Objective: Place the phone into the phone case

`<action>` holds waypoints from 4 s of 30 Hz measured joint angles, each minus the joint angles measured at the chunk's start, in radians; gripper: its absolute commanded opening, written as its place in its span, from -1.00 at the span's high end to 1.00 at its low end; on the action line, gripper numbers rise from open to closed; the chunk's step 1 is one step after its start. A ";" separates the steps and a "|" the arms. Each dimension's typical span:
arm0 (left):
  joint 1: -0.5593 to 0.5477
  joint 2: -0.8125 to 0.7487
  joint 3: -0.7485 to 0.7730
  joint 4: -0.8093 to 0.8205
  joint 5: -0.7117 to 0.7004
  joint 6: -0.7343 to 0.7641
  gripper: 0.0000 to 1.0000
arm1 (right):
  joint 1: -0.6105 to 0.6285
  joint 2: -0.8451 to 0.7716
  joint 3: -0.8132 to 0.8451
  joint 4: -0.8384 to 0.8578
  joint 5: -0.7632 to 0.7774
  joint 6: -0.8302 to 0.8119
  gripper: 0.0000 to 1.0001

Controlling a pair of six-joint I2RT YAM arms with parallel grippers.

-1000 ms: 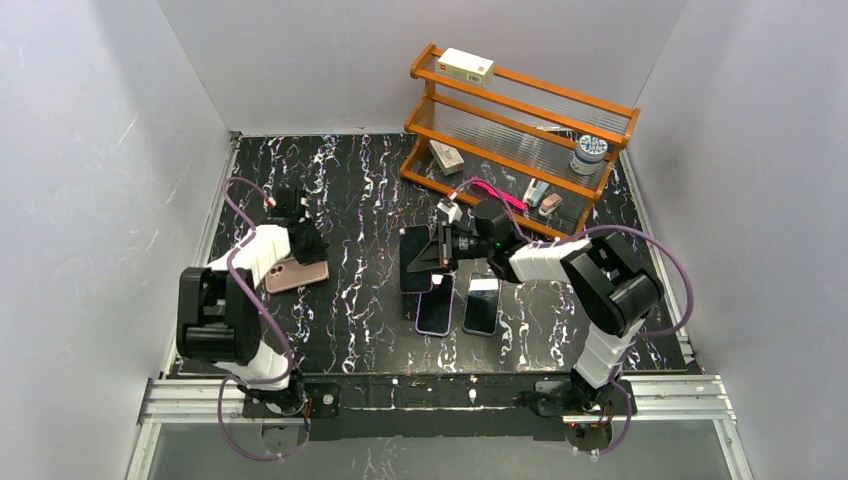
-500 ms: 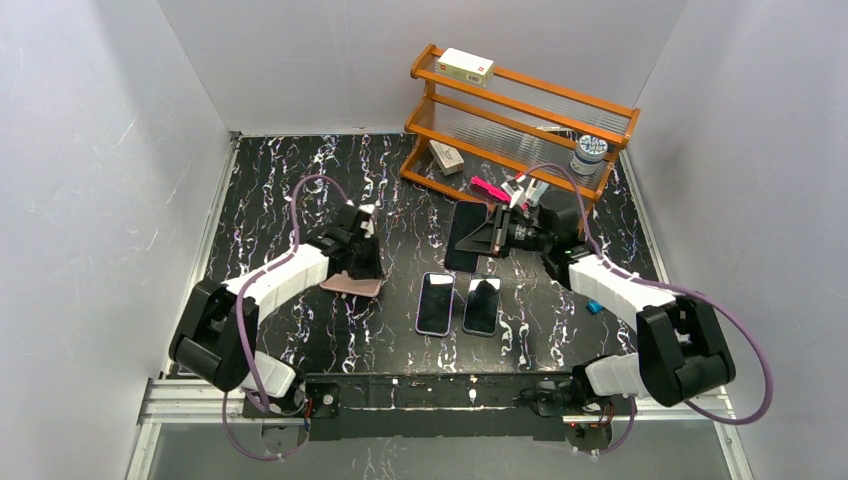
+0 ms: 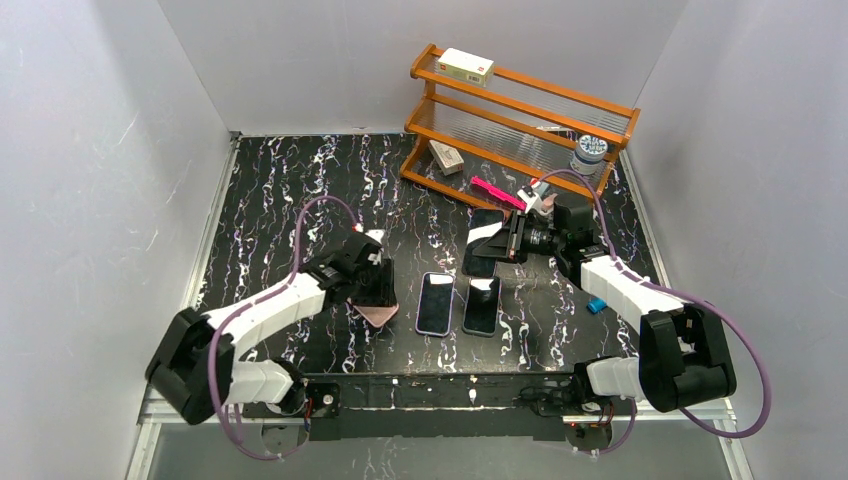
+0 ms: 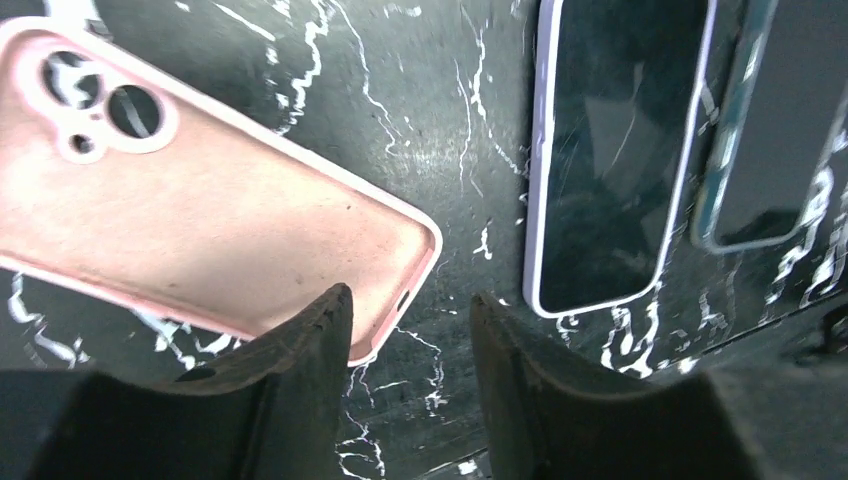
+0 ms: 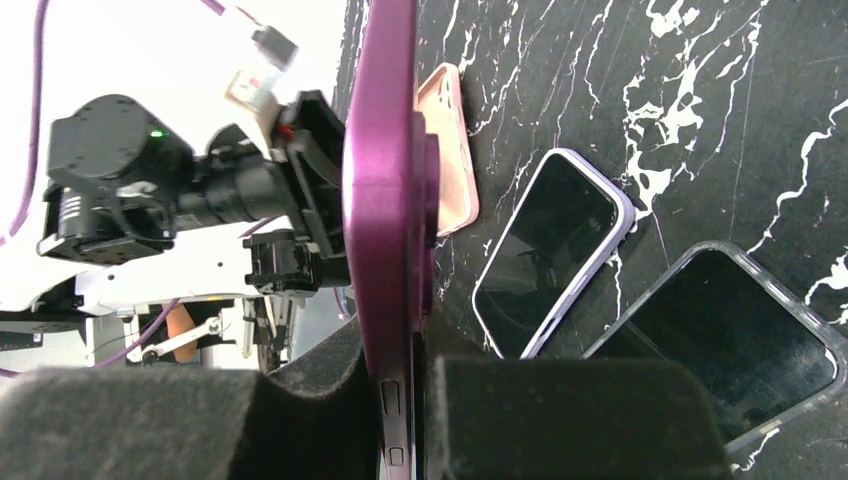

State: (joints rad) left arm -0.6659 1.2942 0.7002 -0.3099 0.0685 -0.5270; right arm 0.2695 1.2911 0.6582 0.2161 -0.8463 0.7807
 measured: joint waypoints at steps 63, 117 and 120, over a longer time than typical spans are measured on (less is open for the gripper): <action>0.063 -0.077 -0.155 -0.026 -0.450 -0.550 0.93 | 0.163 0.022 0.023 -0.035 0.108 -0.025 0.90; 0.428 -0.171 -0.179 0.046 0.225 -0.180 0.10 | 0.641 0.763 0.556 -0.209 0.235 0.077 0.49; 0.428 -0.159 -0.205 0.063 0.231 -0.192 0.10 | 0.643 0.763 0.558 -0.219 0.239 0.068 0.31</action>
State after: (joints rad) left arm -0.2375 1.1351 0.4953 -0.2466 0.2996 -0.7185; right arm 0.9127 2.0541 1.2160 -0.0025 -0.6071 0.8490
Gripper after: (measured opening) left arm 0.454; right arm 0.269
